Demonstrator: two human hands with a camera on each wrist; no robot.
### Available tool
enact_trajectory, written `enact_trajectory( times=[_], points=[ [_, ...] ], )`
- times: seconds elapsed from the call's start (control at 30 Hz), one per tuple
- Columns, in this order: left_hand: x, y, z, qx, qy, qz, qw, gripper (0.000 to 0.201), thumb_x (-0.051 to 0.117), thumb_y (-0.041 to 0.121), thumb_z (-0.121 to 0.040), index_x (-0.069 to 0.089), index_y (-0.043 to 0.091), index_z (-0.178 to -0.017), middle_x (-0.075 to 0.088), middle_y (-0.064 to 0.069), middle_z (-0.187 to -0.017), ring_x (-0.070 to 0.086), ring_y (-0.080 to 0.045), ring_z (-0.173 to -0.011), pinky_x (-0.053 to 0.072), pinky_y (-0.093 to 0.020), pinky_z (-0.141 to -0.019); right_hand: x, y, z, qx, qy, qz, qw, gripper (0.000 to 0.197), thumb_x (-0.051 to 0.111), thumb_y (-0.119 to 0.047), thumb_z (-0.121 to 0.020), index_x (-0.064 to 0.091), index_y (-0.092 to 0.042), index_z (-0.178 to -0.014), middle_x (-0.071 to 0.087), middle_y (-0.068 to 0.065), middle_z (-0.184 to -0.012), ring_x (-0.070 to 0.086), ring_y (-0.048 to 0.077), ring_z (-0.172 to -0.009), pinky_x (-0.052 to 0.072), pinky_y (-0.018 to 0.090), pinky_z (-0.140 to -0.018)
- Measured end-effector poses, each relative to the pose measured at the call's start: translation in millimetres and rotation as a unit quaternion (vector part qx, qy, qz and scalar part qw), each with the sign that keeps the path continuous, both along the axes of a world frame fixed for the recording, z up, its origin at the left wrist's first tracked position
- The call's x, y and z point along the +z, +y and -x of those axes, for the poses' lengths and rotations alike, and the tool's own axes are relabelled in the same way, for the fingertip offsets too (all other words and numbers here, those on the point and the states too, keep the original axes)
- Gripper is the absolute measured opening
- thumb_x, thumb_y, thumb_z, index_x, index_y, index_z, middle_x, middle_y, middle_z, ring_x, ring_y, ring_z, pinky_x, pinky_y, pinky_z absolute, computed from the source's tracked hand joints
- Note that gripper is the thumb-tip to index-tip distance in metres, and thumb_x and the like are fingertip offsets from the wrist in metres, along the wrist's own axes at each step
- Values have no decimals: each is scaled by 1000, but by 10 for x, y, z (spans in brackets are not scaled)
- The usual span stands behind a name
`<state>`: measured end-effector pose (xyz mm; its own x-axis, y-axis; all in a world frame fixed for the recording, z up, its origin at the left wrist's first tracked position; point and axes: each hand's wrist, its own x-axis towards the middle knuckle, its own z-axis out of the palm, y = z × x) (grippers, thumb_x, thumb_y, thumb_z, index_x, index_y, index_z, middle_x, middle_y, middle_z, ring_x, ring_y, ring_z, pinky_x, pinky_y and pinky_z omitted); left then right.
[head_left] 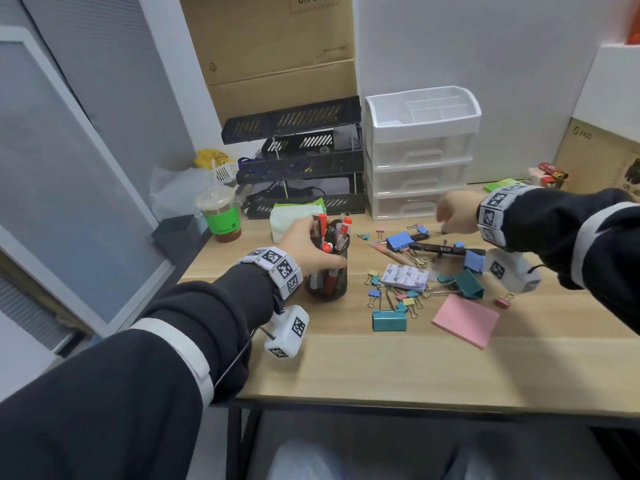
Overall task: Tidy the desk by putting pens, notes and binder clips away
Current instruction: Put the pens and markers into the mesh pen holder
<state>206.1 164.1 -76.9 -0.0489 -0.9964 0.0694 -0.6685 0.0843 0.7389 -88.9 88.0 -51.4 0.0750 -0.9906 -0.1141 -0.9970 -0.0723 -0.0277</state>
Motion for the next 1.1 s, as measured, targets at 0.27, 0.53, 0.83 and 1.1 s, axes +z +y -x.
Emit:
enact_trajectory(
  times=[0.27,0.53,0.83,1.1],
  points=[
    [-203,-100,31,10,-21,-4,1000,63,87,42,-48,62,21,-101,70,1,-99,70,-13,-87,61,-36,-78,-399,-50,38,17,66,-57,996,47,83,-24,-67,69,-19,-112,68,-2,-105,64,17,-90,53,26,-82],
    [-247,-147,29,8,-38,10,999,53,87,37,-55,53,32,-95,59,-1,-110,64,-16,-95,58,-39,-84,-452,-38,19,52,116,-81,989,29,76,-29,-71,70,-21,-98,69,-1,-95,66,19,-88,58,32,-82],
    [-244,-149,24,11,-35,0,999,58,86,38,-54,44,36,-93,60,1,-110,63,-17,-98,58,-42,-87,-580,-24,-29,115,100,-62,986,31,63,-18,-80,62,-24,-111,64,-2,-108,63,21,-94,53,30,-81],
    [-240,-145,34,6,-39,8,999,54,87,33,-58,45,34,-92,58,-1,-110,62,-18,-98,57,-42,-87,-549,-79,-49,128,163,-48,977,13,72,-27,-65,65,-27,-76,67,-7,-82,65,15,-74,57,30,-69]
  ],
)
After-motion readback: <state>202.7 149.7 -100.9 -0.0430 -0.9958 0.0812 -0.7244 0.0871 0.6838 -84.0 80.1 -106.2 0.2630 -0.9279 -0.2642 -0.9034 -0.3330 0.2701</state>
